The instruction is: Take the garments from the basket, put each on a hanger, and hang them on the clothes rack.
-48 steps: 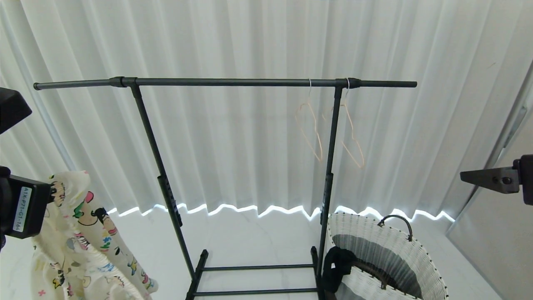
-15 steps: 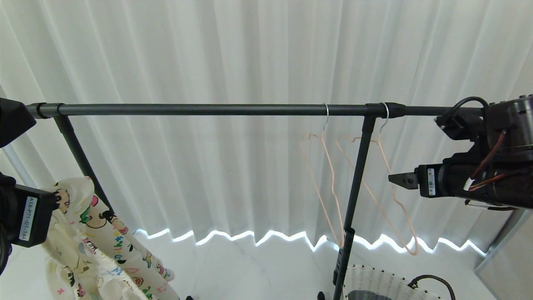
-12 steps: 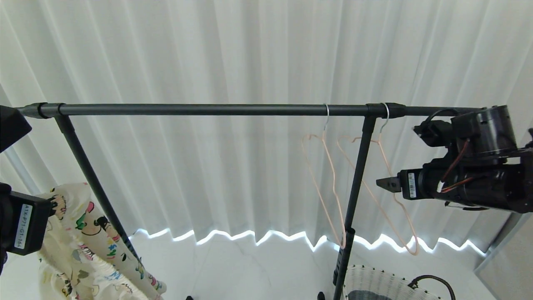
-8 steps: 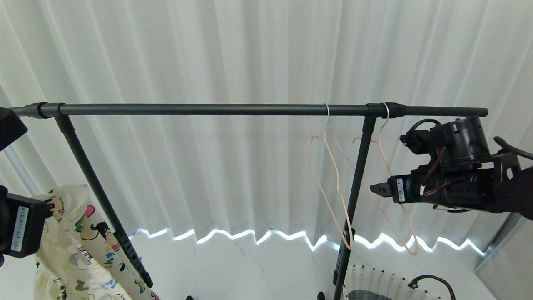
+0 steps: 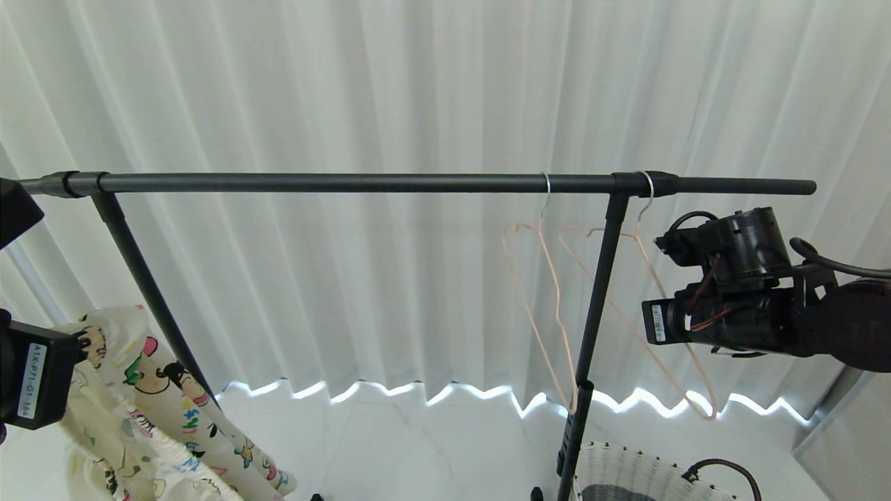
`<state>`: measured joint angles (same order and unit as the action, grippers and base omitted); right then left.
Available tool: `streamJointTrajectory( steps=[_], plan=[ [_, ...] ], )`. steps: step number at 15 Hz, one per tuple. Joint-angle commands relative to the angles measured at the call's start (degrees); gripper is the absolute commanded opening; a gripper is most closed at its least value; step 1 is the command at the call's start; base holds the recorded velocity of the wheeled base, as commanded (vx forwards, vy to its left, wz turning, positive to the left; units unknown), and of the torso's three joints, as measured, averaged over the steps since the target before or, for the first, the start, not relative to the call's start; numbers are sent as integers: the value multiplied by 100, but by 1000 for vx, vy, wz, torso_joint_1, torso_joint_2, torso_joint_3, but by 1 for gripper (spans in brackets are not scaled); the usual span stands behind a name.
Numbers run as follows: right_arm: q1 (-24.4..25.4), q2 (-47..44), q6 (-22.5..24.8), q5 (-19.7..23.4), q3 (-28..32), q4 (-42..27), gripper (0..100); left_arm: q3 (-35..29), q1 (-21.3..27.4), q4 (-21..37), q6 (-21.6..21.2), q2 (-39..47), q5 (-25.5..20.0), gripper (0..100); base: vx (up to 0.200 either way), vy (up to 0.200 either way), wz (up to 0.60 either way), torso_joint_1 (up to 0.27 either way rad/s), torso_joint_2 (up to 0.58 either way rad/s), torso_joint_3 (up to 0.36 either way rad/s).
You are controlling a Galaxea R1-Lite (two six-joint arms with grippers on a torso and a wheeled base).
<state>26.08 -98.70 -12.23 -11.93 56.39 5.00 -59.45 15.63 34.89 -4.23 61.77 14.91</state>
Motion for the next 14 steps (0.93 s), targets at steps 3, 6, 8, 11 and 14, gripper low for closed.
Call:
streamJointTrajectory(
  steps=[3, 6, 8, 11, 14],
  plan=[
    [-15, 35, -34, -19, 3, 98, 0, -5, 2, 0, 1, 2, 3, 0, 0, 0, 0, 0, 0, 0],
    [-15, 237, -69, -55, -6, 318, 0, -5, 2, 0, 1, -7, 3, 0, 0, 0, 0, 0, 0, 0],
    [-15, 456, -69, -81, -67, 326, 0, 4, 2, -8, 1, -42, 3, 0, 0, 0, 0, 0, 0, 0],
    [-15, 808, -60, -81, -225, 326, 0, 4, 2, -44, 1, -86, 3, 0, 0, 0, 0, 0, 0, 0],
    [-15, 1186, -43, -151, -568, 318, 0, -5, 2, -44, 1, -104, 3, 0, 0, 0, 0, 0, 0, 0]
  ],
)
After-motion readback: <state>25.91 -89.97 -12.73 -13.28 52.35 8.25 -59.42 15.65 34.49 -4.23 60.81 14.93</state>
